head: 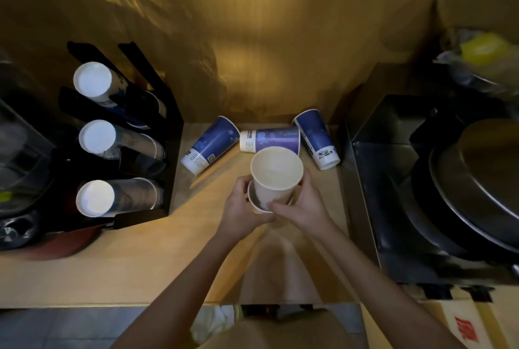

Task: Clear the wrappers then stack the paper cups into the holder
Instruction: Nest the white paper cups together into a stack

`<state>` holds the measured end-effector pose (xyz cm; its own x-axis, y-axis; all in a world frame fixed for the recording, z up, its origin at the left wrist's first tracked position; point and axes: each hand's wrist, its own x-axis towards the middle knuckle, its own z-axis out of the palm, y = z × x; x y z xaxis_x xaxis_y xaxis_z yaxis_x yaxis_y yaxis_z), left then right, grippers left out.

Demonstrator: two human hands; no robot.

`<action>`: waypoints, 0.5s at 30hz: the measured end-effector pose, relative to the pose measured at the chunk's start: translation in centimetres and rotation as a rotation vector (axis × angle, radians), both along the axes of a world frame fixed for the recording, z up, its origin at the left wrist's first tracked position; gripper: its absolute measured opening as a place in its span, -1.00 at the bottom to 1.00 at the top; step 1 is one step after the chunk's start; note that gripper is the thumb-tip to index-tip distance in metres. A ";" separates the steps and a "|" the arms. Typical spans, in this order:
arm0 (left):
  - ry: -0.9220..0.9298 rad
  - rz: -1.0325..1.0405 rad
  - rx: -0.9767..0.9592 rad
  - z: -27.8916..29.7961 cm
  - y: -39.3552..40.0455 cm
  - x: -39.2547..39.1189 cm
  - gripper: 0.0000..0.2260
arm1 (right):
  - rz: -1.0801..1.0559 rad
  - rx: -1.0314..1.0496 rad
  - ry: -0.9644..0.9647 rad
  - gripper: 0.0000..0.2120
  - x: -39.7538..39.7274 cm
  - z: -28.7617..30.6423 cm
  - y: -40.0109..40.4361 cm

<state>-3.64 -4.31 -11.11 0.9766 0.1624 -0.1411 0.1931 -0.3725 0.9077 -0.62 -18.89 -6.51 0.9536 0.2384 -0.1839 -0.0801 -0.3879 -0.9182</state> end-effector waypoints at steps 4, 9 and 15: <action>0.002 0.012 0.008 0.0 -0.2 -0.1 -0.22 | 0.032 -0.097 -0.026 0.02 -0.6 -0.6 -0.2; -0.041 -0.015 0.053 0.2 -0.1 -0.4 -0.20 | 0.118 -0.252 -0.065 -0.16 -0.8 -0.9 0.0; -0.069 -0.103 0.164 1.8 -0.5 0.3 -0.13 | 0.175 -0.383 -0.098 -0.28 0.0 -0.2 -0.8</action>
<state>-3.36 -4.82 -9.27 0.9956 0.0768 -0.0535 0.0862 -0.5309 0.8431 -0.62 -19.69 -6.73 0.9223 0.3302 -0.2008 0.0979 -0.7023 -0.7051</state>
